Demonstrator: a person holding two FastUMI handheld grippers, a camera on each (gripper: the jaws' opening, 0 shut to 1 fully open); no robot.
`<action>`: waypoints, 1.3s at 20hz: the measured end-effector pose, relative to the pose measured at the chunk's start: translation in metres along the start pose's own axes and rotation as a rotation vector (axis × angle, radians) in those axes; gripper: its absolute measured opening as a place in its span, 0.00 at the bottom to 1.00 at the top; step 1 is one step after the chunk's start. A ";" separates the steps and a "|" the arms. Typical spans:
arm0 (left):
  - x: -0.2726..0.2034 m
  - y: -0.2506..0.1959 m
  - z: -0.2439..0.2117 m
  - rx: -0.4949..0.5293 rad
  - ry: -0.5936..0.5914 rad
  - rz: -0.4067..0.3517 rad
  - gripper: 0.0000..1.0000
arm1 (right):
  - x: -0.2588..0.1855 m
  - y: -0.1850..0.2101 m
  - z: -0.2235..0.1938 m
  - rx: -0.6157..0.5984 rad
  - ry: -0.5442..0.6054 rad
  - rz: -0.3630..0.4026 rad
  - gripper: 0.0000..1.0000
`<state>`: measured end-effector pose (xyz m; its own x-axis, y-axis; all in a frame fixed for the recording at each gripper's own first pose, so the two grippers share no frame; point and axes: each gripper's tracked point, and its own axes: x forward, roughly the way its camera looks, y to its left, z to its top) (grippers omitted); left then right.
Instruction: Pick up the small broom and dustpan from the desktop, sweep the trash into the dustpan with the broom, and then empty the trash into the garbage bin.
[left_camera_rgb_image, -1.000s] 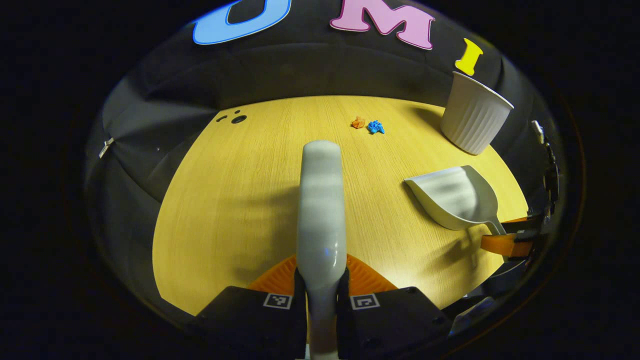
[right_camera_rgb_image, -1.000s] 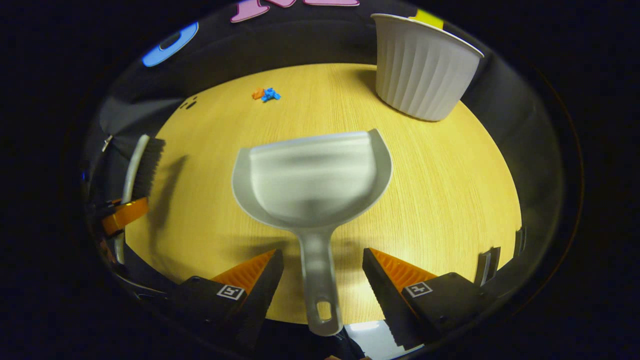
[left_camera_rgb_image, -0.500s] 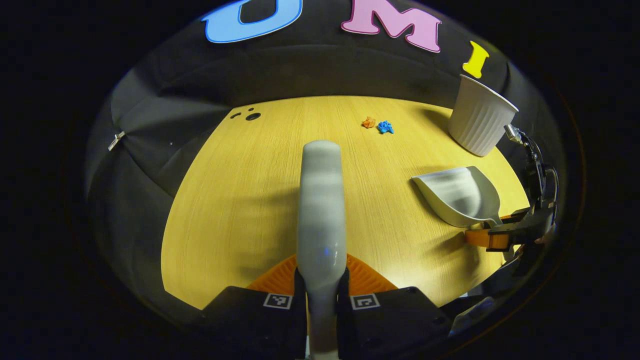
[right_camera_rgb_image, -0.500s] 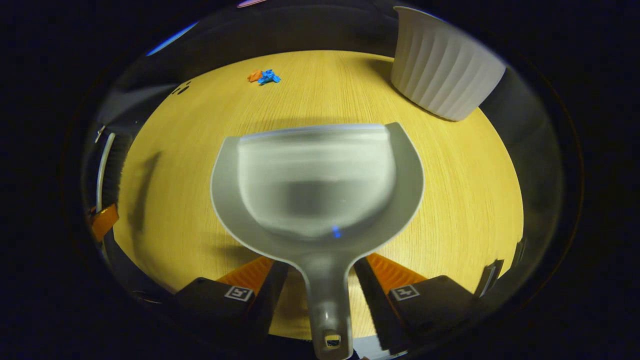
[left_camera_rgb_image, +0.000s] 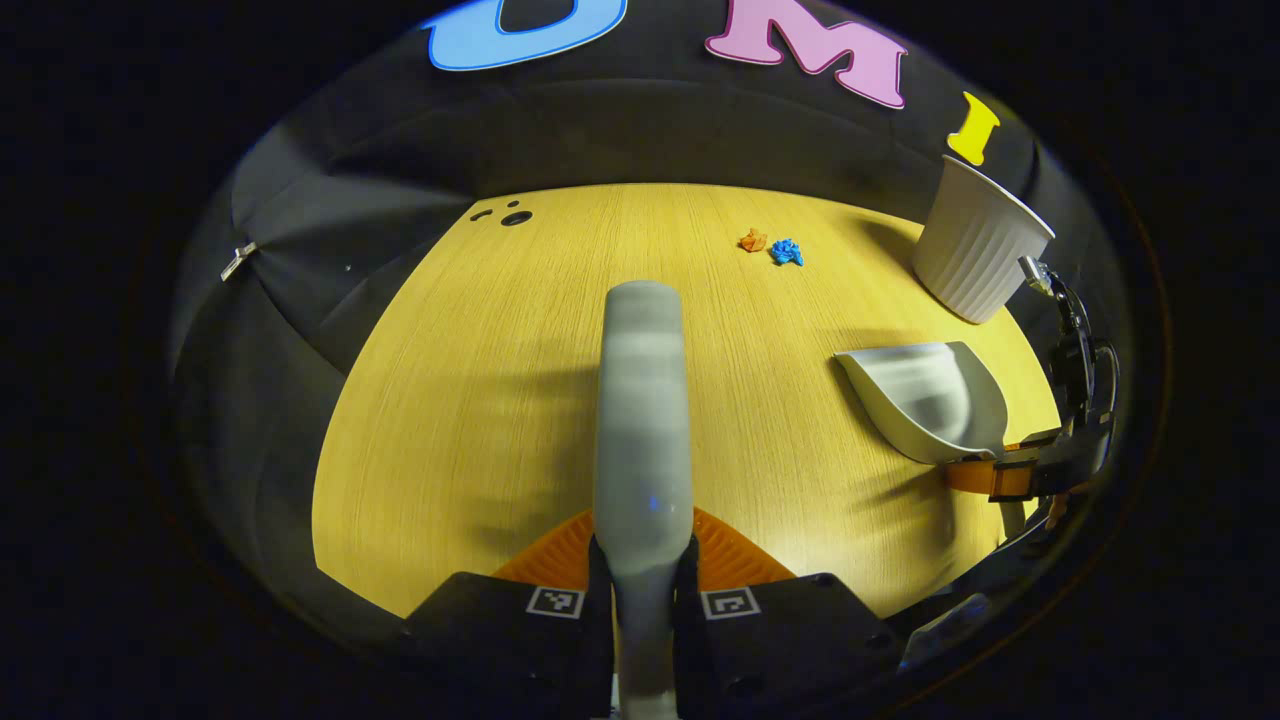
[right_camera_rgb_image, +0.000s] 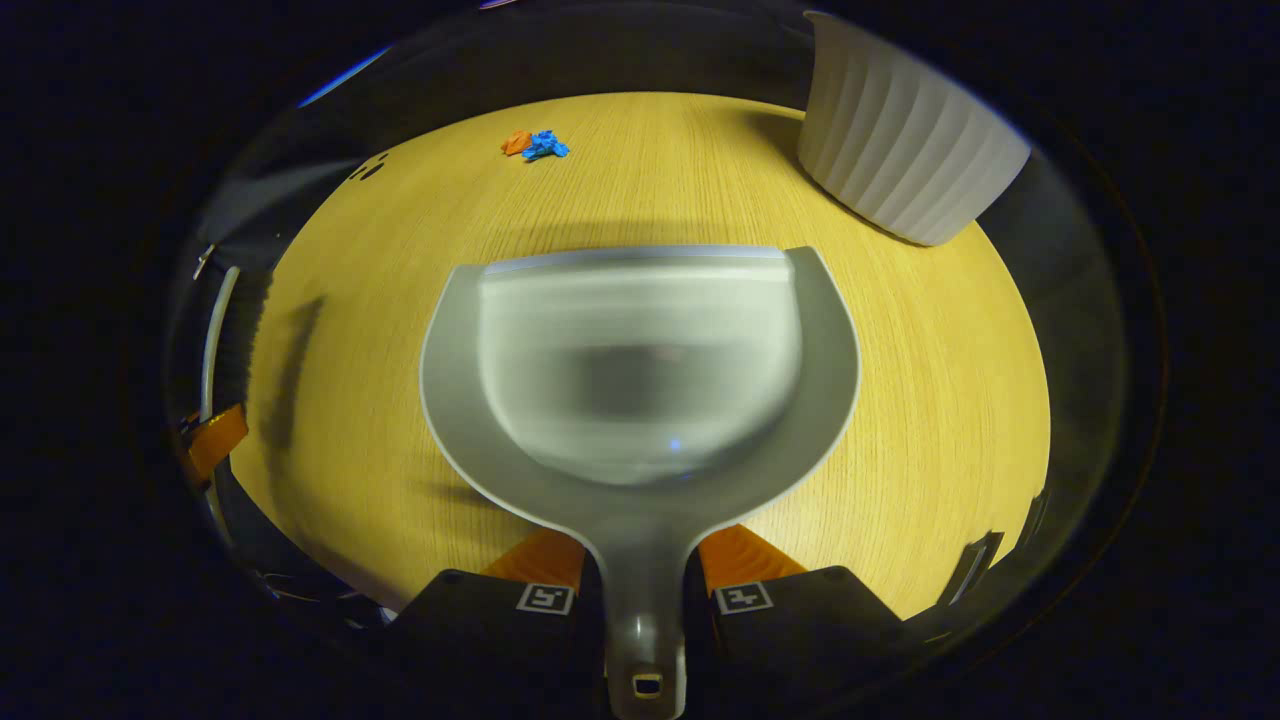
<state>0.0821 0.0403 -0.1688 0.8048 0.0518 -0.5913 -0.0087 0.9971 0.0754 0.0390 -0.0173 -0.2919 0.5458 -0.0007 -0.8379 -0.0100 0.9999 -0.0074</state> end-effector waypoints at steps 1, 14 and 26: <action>0.003 0.001 0.001 -0.004 0.004 0.003 0.28 | 0.000 0.001 0.001 0.001 0.002 0.010 0.35; 0.081 -0.005 0.083 0.092 0.071 -0.046 0.28 | -0.001 -0.027 0.028 -0.147 -0.029 0.033 0.34; 0.205 -0.019 0.224 0.490 0.033 -0.026 0.28 | -0.005 -0.054 0.054 -0.233 -0.007 0.077 0.35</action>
<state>0.3805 0.0195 -0.1115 0.7819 0.0369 -0.6223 0.2977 0.8549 0.4248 0.0817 -0.0706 -0.2577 0.5416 0.0765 -0.8371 -0.2442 0.9672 -0.0696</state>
